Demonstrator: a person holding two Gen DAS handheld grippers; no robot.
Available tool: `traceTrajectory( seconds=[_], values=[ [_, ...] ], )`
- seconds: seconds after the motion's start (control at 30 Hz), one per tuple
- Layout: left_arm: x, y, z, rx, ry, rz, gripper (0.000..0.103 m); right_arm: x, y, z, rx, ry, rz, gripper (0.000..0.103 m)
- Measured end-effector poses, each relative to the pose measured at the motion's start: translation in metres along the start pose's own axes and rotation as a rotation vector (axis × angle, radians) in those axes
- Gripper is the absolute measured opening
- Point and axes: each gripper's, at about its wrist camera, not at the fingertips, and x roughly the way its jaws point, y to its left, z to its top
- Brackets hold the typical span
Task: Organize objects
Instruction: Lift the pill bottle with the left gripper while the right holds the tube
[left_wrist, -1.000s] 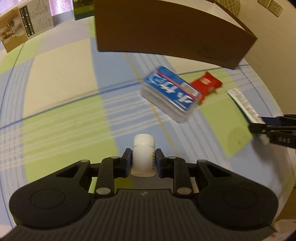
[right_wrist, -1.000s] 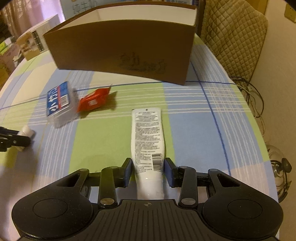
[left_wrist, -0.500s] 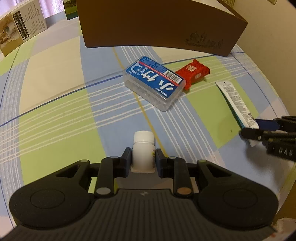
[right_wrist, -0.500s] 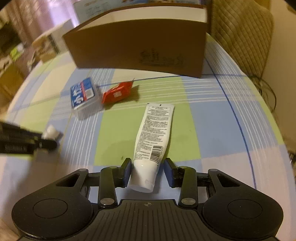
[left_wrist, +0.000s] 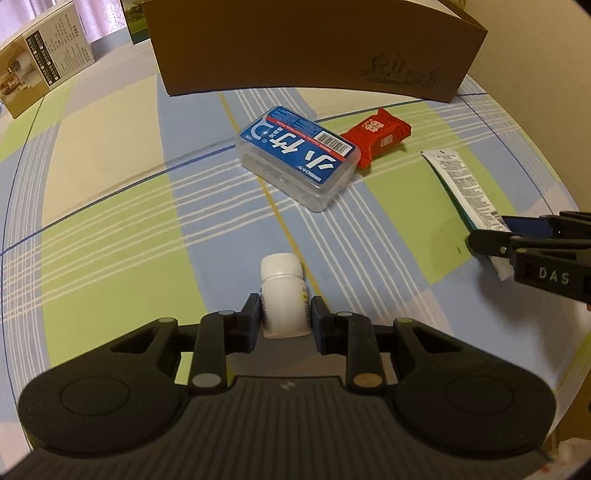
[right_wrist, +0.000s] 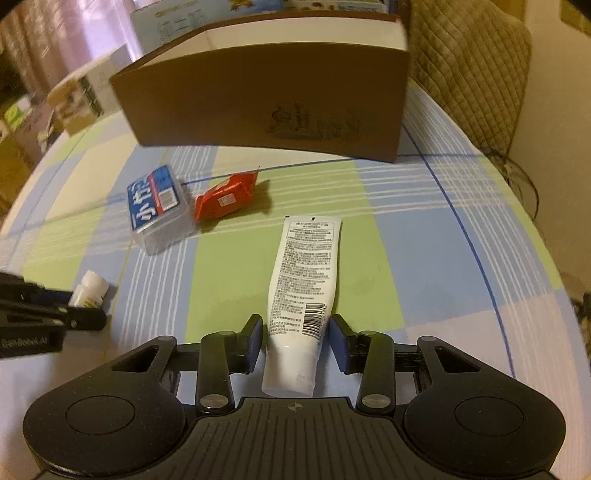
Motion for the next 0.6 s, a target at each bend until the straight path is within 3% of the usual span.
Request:
traceTrajectory(
  seconds=[0.13,0.6],
  values=[
    [-0.001,-0.003,-0.002,0.005,-0.002,0.001,0.024,-0.001,0.005,-0.006,-0.061,-0.012,-0.016,0.032],
    [-0.003,-0.005,-0.005,0.004,0.010,0.000,0.024,-0.007,0.003,-0.014,-0.061,-0.001,0.026,0.031]
  ],
)
